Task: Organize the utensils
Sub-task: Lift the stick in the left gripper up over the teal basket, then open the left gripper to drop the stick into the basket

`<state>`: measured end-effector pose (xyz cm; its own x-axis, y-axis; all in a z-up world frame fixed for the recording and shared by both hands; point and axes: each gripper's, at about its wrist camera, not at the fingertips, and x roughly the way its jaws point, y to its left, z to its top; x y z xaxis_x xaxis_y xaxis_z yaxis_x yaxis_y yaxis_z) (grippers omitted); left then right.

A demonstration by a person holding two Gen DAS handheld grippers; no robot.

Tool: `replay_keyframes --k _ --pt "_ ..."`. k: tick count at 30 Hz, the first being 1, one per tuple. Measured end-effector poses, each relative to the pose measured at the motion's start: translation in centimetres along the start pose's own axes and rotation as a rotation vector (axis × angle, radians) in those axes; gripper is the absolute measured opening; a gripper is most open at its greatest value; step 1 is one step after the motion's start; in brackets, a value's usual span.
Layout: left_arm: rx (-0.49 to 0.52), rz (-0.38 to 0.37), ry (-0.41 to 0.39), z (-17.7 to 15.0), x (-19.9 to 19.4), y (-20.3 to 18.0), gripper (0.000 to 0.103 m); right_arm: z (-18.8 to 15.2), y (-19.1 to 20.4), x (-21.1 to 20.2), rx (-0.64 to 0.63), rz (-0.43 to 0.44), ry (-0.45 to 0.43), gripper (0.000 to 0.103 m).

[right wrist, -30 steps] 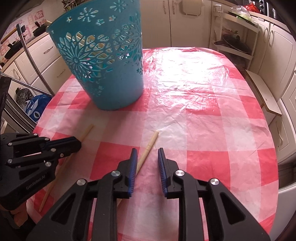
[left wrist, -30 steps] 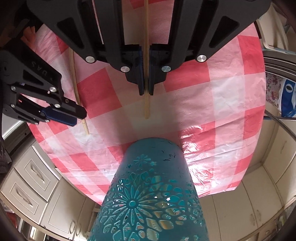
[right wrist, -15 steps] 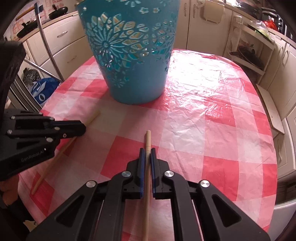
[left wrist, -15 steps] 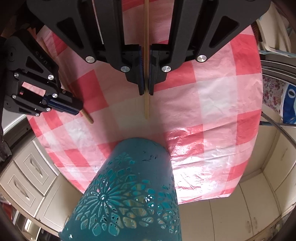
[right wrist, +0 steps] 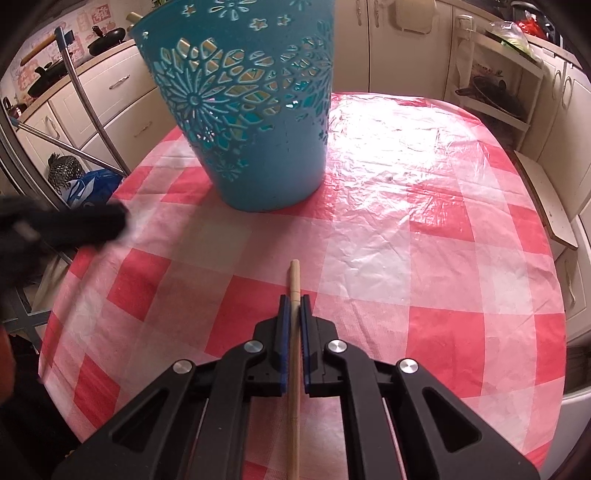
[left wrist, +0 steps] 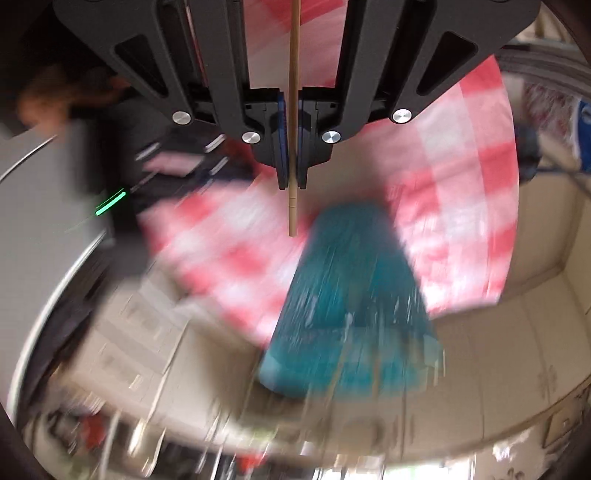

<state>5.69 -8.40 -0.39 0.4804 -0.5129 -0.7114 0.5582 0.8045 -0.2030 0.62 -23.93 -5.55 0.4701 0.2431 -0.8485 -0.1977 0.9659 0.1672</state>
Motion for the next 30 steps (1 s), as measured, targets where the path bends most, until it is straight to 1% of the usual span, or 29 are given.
replay_keyframes --k 1,2,3,4,5,6,9,11,12,14,15,17,19,22,25,30 --pt "-0.016 -0.029 -0.067 1.0 -1.4 0.1 0.004 0.0 0.0 0.0 0.002 0.001 0.000 0.006" --pt "-0.029 -0.042 -0.123 1.9 -2.5 0.2 0.004 0.0 0.0 0.0 0.004 0.002 -0.001 0.006" --pt "-0.045 -0.048 -0.191 3.0 -3.7 0.4 0.004 0.0 -0.1 0.0 0.005 0.003 -0.001 0.006" --pt "-0.069 -0.044 -0.279 4.5 -5.2 0.7 0.004 -0.1 -0.1 0.0 0.008 0.005 -0.002 0.006" --pt "-0.083 -0.032 -0.337 5.6 -6.1 0.9 0.004 -0.1 -0.2 -0.1 0.009 0.006 -0.003 0.006" --pt "-0.100 -0.004 -0.414 7.2 -7.0 1.0 0.004 -0.1 -0.2 -0.1 0.009 0.007 -0.004 0.006" --pt "-0.128 0.054 -0.558 10.5 -8.3 1.1 0.004 -0.1 -0.3 -0.1 0.014 0.010 -0.006 0.006" --pt "-0.157 0.107 -0.638 12.5 -8.3 1.2 0.004 -0.1 -0.3 0.0 0.011 0.006 -0.006 0.006" --pt "-0.179 0.139 -0.668 13.5 -7.6 1.4 0.004 0.0 -0.2 0.0 0.009 0.005 -0.006 0.006" --pt "-0.207 0.184 -0.690 14.5 -6.5 1.7 0.004 0.0 -0.1 0.1 0.005 0.002 -0.004 0.006" --pt "-0.222 0.220 -0.698 15.0 -5.4 2.0 0.004 0.1 -0.1 0.1 0.002 0.001 -0.003 0.006" --pt "-0.243 0.265 -0.692 15.4 -3.5 2.7 0.004 0.1 0.1 0.1 -0.003 0.001 -0.002 0.006" --pt "-0.267 0.292 -0.684 15.3 -1.8 3.0 0.004 0.2 0.0 0.2 -0.001 0.007 0.000 0.006" --pt "-0.289 0.323 -0.681 14.7 -0.3 3.1 0.004 0.2 -0.1 0.2 -0.004 0.010 0.005 0.006" --pt "-0.299 0.323 -0.656 14.2 0.8 3.4 0.004 0.2 0.0 0.2 -0.014 0.004 0.008 0.006" --pt "-0.291 0.341 -0.613 12.5 2.1 3.3 0.004 0.2 0.1 0.2 -0.016 0.004 0.012 0.006"
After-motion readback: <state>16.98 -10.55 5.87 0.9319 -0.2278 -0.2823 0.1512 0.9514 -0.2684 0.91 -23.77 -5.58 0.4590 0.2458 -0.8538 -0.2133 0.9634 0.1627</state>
